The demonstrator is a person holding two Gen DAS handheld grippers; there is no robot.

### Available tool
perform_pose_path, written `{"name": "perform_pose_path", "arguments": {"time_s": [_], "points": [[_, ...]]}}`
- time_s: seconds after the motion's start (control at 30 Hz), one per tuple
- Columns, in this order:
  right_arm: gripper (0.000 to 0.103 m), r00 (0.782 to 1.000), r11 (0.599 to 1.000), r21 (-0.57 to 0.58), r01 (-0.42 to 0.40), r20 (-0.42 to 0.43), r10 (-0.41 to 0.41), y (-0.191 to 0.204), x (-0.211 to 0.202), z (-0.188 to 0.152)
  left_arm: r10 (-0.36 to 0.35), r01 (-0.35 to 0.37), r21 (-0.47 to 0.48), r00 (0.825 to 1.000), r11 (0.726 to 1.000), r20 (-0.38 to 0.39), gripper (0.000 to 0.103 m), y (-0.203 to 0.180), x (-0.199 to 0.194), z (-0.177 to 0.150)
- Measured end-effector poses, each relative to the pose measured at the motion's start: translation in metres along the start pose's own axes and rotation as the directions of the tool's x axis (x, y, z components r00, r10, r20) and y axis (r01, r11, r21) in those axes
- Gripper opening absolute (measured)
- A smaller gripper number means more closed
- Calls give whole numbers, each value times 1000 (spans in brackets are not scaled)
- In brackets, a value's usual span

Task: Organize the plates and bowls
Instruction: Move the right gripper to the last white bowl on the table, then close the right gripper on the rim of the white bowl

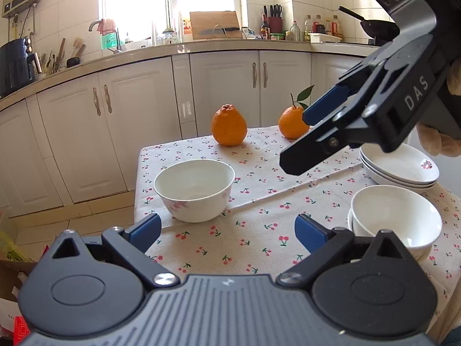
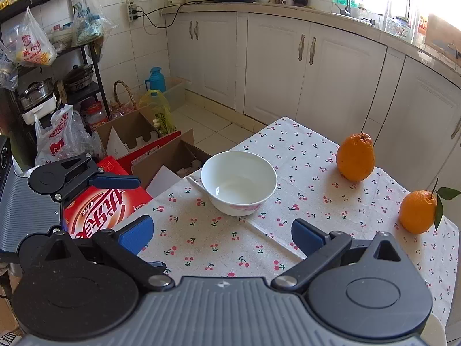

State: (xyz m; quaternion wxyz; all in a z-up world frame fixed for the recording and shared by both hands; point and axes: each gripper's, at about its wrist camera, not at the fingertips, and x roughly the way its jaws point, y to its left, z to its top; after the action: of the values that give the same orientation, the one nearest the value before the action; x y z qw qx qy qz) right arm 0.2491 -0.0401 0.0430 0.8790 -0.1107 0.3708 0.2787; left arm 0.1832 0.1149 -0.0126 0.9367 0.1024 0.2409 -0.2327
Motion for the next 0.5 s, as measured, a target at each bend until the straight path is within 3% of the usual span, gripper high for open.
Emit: {"name": "perform_pose_path", "arguments": {"time_s": [0.23, 0.5], "points": [[103, 998, 998, -40, 44, -40, -46, -5, 33, 22, 26, -26, 15, 1000, 1000, -9, 99, 17, 32, 2], [103, 996, 1000, -23, -6, -91, 4, -24, 74, 43, 55, -55, 17, 998, 998, -11, 99, 28, 65, 5]]}}
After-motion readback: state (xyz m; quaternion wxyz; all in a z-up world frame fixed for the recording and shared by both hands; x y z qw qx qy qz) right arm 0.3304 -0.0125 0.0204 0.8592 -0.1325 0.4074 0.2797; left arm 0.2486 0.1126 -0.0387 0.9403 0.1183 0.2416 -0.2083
